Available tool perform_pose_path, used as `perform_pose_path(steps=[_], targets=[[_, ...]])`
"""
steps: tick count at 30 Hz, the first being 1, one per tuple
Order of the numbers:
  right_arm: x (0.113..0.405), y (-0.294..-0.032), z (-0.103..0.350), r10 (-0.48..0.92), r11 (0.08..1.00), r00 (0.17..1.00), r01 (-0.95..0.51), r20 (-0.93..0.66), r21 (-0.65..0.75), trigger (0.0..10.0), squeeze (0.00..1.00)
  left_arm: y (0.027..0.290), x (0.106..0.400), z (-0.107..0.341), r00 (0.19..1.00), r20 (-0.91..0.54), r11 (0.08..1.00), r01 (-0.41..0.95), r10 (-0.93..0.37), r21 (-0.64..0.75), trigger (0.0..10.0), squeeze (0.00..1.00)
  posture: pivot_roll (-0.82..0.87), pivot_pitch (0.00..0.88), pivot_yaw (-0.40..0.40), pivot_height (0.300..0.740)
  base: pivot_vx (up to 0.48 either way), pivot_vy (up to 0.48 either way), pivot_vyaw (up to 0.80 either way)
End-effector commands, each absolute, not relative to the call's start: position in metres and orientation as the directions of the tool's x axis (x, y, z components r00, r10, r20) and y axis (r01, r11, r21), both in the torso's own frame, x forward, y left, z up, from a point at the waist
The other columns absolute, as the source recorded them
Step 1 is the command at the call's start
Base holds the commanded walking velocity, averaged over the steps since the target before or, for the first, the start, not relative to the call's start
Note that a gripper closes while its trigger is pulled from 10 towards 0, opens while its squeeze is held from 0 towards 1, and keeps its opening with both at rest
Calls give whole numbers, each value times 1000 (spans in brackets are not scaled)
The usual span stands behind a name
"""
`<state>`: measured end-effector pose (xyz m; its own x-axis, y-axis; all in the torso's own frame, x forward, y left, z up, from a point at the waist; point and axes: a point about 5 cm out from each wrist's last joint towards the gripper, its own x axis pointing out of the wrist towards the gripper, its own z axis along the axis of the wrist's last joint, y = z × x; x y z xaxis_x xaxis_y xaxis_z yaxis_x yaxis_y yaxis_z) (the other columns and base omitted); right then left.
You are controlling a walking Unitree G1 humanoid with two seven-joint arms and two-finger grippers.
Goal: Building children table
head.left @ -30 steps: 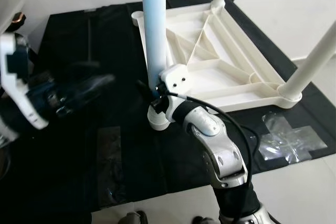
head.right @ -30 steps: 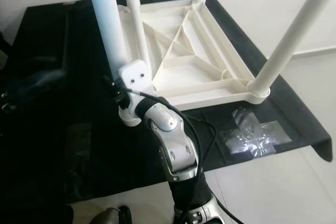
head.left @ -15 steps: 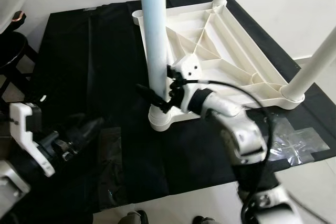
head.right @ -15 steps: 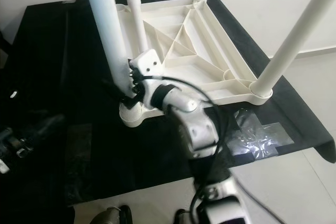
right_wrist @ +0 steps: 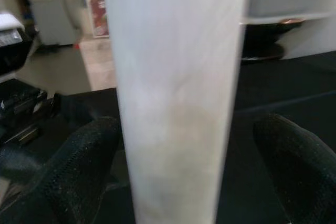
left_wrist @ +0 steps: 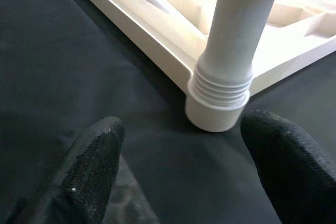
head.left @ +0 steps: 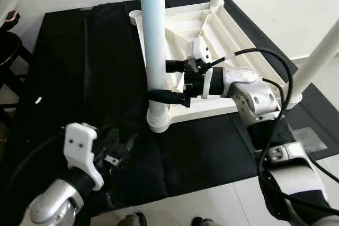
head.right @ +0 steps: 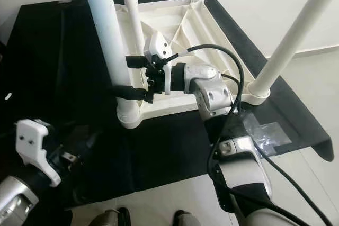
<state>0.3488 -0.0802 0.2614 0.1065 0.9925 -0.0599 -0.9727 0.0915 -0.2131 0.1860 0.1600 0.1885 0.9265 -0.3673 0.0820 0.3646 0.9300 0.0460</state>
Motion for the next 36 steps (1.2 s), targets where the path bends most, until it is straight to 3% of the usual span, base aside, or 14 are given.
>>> perform_pose_path(steps=[1,8,9,10,19,24,25,26,27,28,29,30,32,36], targets=[[347,-75,259,996,34,50,-977,-71,-211,10000,0,160,184,187,937,102,943,330,-333,54,10000,0,95,224,-27,740,0,0,0],[350,-71,252,996,-31,-15,-982,-83,-186,10000,0,158,178,189,950,153,961,276,-274,3,10000,0,98,230,-30,740,0,0,0],[351,-69,249,996,-47,-32,-983,-84,-180,745,0,156,174,190,950,162,962,273,-268,-7,10000,0,102,235,-33,740,0,0,0],[351,-67,248,995,-63,-49,-983,-85,-174,0,0,154,171,190,951,166,964,265,-260,-11,10000,0,109,243,-35,740,0,0,0],[355,-72,253,991,-105,-89,-980,-98,-167,0,0,144,152,182,955,174,967,250,-239,-44,10000,0,95,257,-48,740,0,0,0],[356,-82,249,994,-55,-37,-983,-102,-177,0,0,139,144,180,955,159,964,261,-250,-52,10000,0,88,258,-52,740,0,0,0],[349,-86,239,993,72,88,-979,-78,-190,0,0,136,139,178,959,150,965,253,-242,-62,10000,0,81,257,-71,740,0,0,0],[349,-86,239,993,72,88,-979,-78,-190,0,0,136,139,178,959,150,965,253,-242,-62,10000,0,81,257,-71,740,0,0,0],[346,-86,232,982,162,177,-970,-66,-180,0,0,136,137,178,961,150,967,245,-234,-63,10000,0,81,257,-71,740,0,0,0],[342,-84,225,952,292,302,-943,-44,-161,0,0,136,136,177,964,151,971,232,-221,-62,10000,0,75,254,-75,740,0,0,0],[341,-80,217,855,512,519,-847,-14,-141,0,0,138,136,177,967,152,974,216,-204,-64,10000,0,69,252,-74,740,0,0,0],[341,-80,217,855,512,519,-847,-14,-141,0,0,138,136,177,967,152,974,216,-204,-64,10000,0,69,252,-74,740,0,0,0],[305,-87,184,609,782,790,-612,-67,-118,0,0,139,134,177,970,157,978,196,-183,-66,10000,0,60,260,-56,740,0,0,0],[287,-82,170,555,824,828,-561,-84,-78,0,0,141,133,175,972,162,981,184,-172,-63,10000,0,49,250,-36,740,0,0,0]])
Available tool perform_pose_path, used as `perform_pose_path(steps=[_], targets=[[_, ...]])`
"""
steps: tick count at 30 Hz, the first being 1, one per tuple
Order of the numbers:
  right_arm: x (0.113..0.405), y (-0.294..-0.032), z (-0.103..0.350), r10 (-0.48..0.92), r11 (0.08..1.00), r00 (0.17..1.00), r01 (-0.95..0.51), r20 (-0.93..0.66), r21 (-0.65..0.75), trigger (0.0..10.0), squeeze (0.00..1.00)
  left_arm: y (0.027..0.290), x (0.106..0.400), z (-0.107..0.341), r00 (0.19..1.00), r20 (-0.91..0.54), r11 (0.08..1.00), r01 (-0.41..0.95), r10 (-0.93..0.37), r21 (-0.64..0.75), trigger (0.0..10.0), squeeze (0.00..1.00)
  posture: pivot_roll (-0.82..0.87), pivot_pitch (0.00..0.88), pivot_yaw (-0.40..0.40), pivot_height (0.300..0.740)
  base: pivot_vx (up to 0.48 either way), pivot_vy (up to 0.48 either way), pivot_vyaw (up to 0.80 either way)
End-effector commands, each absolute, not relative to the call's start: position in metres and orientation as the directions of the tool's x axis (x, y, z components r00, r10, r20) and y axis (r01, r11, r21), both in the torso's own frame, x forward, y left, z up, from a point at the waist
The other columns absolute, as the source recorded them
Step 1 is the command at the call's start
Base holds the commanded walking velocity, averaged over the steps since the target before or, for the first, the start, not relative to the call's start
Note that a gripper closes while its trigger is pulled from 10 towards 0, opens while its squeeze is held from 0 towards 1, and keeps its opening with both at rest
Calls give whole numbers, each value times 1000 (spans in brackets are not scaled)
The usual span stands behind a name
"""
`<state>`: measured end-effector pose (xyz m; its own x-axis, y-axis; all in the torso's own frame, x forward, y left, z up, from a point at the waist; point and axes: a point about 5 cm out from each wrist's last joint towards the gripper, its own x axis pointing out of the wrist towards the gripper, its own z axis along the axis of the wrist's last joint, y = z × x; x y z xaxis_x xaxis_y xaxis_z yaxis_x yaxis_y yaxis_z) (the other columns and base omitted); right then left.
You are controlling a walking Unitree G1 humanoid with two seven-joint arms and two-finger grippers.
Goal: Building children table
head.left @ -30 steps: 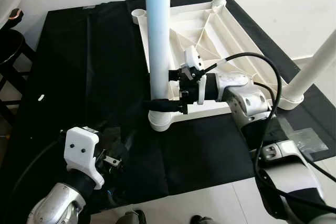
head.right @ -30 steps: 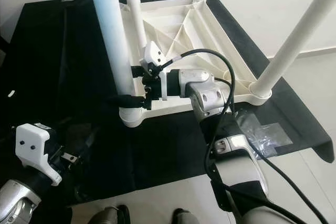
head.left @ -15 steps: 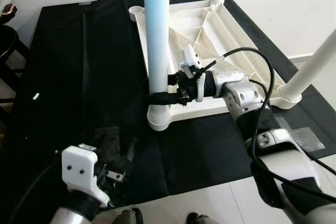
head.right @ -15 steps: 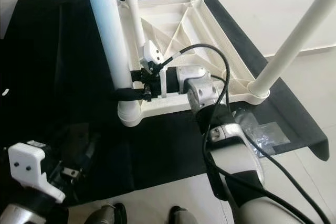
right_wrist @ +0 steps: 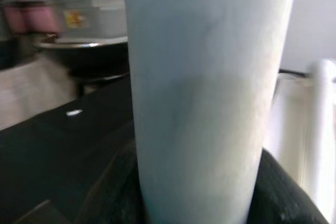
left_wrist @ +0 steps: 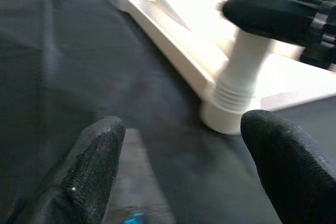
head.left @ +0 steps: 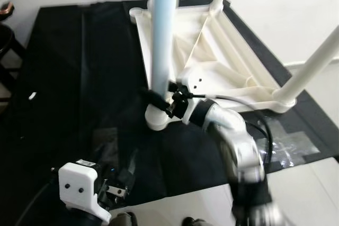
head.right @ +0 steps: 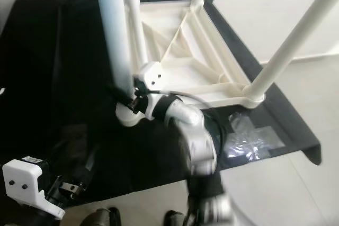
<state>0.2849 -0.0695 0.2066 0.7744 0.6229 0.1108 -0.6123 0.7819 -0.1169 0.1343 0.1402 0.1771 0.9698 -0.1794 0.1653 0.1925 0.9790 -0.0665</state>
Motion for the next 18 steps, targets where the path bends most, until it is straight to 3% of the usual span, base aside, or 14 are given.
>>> perform_pose_path(steps=[1,5,6,7,8,10,11,12,13,15,18], targets=[[289,-76,172,581,807,811,-585,-76,-81,0,0,141,134,174,972,159,980,188,-175,-65,10000,0,58,235,-29,740,0,0,0],[291,-63,179,625,774,779,-627,-55,-88,0,0,137,136,174,967,159,976,210,-199,-58,10000,0,53,226,-24,740,0,0,0],[291,-61,181,629,771,776,-630,-49,-88,5451,0,137,137,172,967,157,976,211,-200,-57,10000,0,53,229,-28,740,0,0,0],[291,-61,181,629,771,776,-630,-49,-88,5451,0,137,137,172,967,157,976,211,-200,-57,10000,0,53,229,-28,740,0,0,0],[291,-59,184,632,769,774,-633,-46,-84,10000,0,137,139,171,969,155,977,204,-193,-56,10000,0,53,229,-28,740,0,0,0],[288,-55,187,638,765,768,-640,-47,-75,10000,0,137,140,170,969,157,978,203,-192,-56,10000,0,52,228,-28,740,0,0,0],[288,-51,192,683,727,729,-684,-35,-59,10000,129,137,142,169,969,160,979,198,-187,-53,10000,0,55,227,-28,740,0,0,0],[288,-51,192,683,727,729,-684,-35,-59,10000,129,137,142,169,969,160,979,198,-187,-53,10000,0,55,227,-28,740,0,0,0],[288,-46,197,745,666,667,-745,-20,-37,10000,1000,138,144,169,969,164,979,197,-186,-54,10000,0,58,228,-28,740,0,0,0],[288,-46,197,745,666,667,-745,-20,-37,10000,1000,138,144,169,969,164,979,197,-186,-54,10000,0,58,228,-28,740,0,0,0],[309,-44,218,898,438,439,-894,17,-94,10000,1000,138,147,168,968,168,978,199,-186,-65,10000,0,65,229,-26,740,0,0,0]])
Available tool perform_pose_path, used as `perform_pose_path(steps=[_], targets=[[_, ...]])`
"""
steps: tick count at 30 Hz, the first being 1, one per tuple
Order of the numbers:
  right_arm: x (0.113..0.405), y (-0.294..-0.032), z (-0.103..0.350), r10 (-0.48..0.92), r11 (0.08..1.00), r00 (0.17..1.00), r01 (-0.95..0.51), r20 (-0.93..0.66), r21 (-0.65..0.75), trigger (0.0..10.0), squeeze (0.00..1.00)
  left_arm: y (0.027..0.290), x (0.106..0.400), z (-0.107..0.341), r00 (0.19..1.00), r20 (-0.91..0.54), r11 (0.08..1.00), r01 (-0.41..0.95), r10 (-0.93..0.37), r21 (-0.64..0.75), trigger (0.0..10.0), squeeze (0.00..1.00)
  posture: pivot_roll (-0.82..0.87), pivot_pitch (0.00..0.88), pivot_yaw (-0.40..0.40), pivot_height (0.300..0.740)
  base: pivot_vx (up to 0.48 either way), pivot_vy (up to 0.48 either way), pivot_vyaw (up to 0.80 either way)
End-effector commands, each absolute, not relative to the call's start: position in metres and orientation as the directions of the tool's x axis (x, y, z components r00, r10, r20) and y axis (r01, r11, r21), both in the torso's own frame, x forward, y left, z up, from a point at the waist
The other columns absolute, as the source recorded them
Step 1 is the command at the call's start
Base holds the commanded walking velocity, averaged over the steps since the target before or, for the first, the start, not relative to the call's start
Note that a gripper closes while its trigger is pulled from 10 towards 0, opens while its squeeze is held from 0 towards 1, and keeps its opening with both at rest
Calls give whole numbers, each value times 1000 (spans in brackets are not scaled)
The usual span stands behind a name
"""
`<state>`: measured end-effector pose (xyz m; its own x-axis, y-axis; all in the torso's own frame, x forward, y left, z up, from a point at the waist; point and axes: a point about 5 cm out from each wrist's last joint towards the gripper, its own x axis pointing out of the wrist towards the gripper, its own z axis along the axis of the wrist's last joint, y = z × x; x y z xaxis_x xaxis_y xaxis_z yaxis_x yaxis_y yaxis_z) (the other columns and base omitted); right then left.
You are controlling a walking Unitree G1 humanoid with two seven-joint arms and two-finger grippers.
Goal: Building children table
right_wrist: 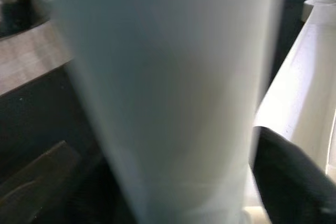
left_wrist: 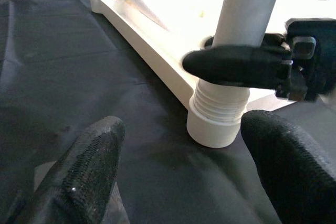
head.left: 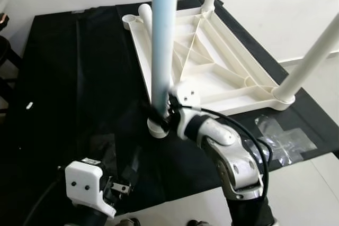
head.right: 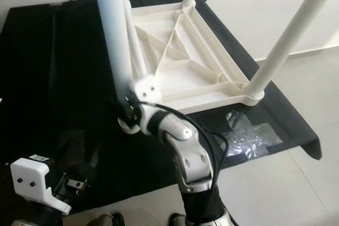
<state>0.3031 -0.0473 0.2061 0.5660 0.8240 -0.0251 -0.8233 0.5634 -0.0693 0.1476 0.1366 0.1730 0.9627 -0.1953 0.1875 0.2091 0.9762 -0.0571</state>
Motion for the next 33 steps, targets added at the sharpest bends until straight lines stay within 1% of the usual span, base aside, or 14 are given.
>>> perform_pose_path(steps=[1,4,5,6,7,8,12,16,18,22,23,26,27,33], targets=[[309,-44,218,898,438,439,-894,17,-94,10000,1000,138,147,168,968,168,978,199,-186,-65,10000,0,65,229,-26,740,0,0,0],[316,-46,226,945,325,328,-936,6,-134,10000,1000,138,148,168,969,169,979,195,-181,-68,10000,0,74,230,-29,740,0,0,0],[316,-46,226,945,325,328,-936,6,-134,10000,1000,138,148,168,969,169,979,195,-181,-68,10000,0,74,230,-29,740,0,0,0],[318,-46,228,964,261,265,-954,-11,-148,10000,639,138,148,168,969,169,979,192,-178,-68,10000,0,77,229,-31,740,0,0,0],[320,-45,231,978,202,207,-968,-22,-152,10000,0,138,148,168,970,170,980,189,-175,-68,10000,0,84,230,-31,740,0,0,0],[320,-45,231,978,202,207,-968,-22,-152,10000,0,138,148,168,970,170,980,189,-175,-68,10000,0,84,230,-31,740,0,0,0],[333,-43,242,997,61,68,-985,-40,-161,10000,0,139,149,169,971,173,981,180,-166,-68,10000,0,116,220,-22,740,0,0,0],[337,-41,246,998,-4,5,-987,-56,-162,10000,0,139,149,170,970,175,981,183,-169,-68,10000,0,145,223,-29,740,0,0,0],[344,-41,251,994,-94,-82,-981,-75,-167,10000,0,137,147,170,971,175,982,177,-164,-64,10000,0,152,224,-35,740,0,0,0],[346,-42,253,990,-127,-113,-978,-89,-167,9765,0,137,146,170,972,174,983,174,-161,-64,10000,0,155,225,-36,740,0,0,0],[347,-42,255,986,-145,-129,-975,-101,-168,9137,0,137,146,170,972,172,983,174,-161,-63,10000,0,156,225,-35,740,0,0,0],[349,-43,256,983,-161,-144,-972,-110,-168,9137,0,137,145,170,972,172,983,174,-161,-63,10000,0,156,226,-35,740,0,0,0],[350,-43,257,979,-184,-166,-969,-120,-167,0,0,137,145,170,972,171,983,175,-162,-63,10000,0,155,227,-35,740,0,0,0],[352,-45,260,965,-239,-215,-957,-147,-168,0,0,135,145,170,971,170,981,181,-167,-68,10000,0,154,227,-38,740,0,0,0]])
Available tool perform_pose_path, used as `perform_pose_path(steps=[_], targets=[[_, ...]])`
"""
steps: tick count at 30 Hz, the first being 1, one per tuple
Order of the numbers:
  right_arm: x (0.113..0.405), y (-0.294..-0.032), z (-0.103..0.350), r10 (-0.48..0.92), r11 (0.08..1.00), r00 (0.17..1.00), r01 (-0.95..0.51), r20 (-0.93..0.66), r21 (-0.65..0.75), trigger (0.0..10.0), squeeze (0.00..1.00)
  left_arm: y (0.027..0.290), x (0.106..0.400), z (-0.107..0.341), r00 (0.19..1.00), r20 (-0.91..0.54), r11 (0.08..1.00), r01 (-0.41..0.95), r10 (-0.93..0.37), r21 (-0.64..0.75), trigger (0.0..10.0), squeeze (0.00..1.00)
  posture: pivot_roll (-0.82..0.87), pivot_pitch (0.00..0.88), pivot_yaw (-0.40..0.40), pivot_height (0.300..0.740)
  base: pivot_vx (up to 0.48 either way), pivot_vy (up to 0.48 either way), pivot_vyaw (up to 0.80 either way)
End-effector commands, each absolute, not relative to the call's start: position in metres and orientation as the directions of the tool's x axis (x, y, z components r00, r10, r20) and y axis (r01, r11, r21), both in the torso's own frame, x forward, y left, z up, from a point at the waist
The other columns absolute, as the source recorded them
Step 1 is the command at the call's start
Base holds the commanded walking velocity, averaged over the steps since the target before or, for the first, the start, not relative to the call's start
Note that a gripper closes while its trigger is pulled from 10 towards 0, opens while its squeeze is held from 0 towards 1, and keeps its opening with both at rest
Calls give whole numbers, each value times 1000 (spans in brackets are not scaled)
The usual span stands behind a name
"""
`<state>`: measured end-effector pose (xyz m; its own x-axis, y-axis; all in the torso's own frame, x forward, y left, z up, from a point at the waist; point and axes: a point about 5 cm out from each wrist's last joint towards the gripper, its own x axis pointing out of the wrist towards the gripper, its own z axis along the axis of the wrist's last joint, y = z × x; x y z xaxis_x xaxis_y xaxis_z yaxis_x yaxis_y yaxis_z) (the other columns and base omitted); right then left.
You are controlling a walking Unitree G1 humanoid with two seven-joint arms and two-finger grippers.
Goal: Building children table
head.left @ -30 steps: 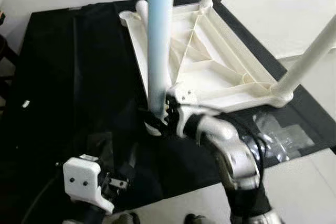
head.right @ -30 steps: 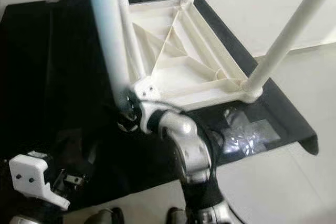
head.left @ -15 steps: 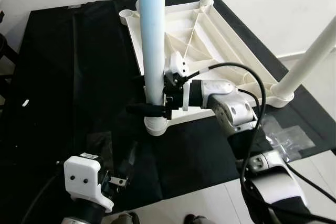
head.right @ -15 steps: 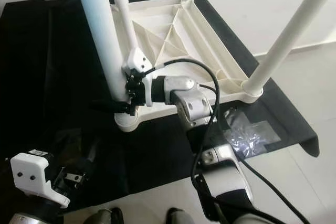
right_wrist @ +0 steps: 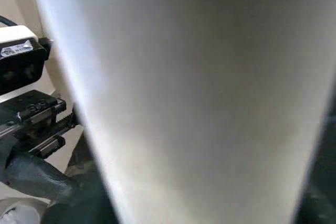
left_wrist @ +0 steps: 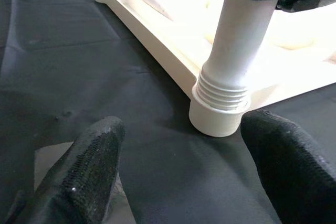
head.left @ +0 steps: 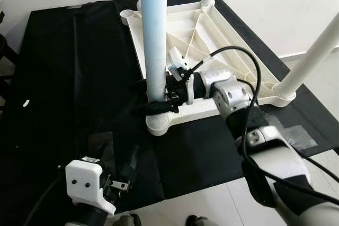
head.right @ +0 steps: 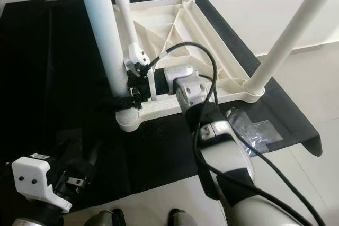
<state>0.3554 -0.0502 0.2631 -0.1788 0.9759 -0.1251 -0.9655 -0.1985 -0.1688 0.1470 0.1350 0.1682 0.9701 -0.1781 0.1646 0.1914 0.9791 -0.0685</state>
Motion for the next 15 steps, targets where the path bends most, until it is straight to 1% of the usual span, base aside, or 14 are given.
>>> perform_pose_path(steps=[1,5,7,8,11,12,13,14,15], targets=[[354,-45,260,960,-258,-232,-951,-159,-171,0,0,135,145,170,972,170,982,179,-165,-69,10000,0,146,225,-42,740,0,0,0],[355,-45,260,960,-259,-231,-949,-160,-178,0,0,135,145,169,972,170,982,175,-161,-69,10000,0,132,228,-47,740,0,0,0],[357,-47,260,974,-204,-178,-959,-141,-198,0,0,134,145,170,972,171,982,174,-160,-70,10000,0,132,229,-54,740,0,0,0],[357,-54,256,985,-145,-120,-965,-126,-217,0,0,133,145,170,972,172,982,173,-159,-71,10000,0,130,232,-57,740,0,0,0],[357,-55,255,986,-135,-109,-966,-124,-220,0,0,133,145,170,972,172,982,173,-158,-71,10000,0,130,232,-57,740,0,0,0],[357,-56,251,993,-74,-52,-973,-104,-217,0,0,133,145,170,973,172,983,170,-156,-72,10000,0,116,239,-60,740,0,0,0],[357,-56,251,993,-74,-52,-973,-104,-217,0,0,133,145,170,973,172,983,170,-156,-72,10000,0,116,239,-60,740,0,0,0],[356,-54,246,995,83,91,-974,-29,-210,0,0,133,144,169,973,171,983,168,-153,-74,10000,0,111,234,-82,740,0,0,0],[356,-54,246,995,83,91,-974,-29,-210,0,0,133,144,169,973,171,983,168,-153,-74,10000,0,111,234,-82,740,0,0,0]])
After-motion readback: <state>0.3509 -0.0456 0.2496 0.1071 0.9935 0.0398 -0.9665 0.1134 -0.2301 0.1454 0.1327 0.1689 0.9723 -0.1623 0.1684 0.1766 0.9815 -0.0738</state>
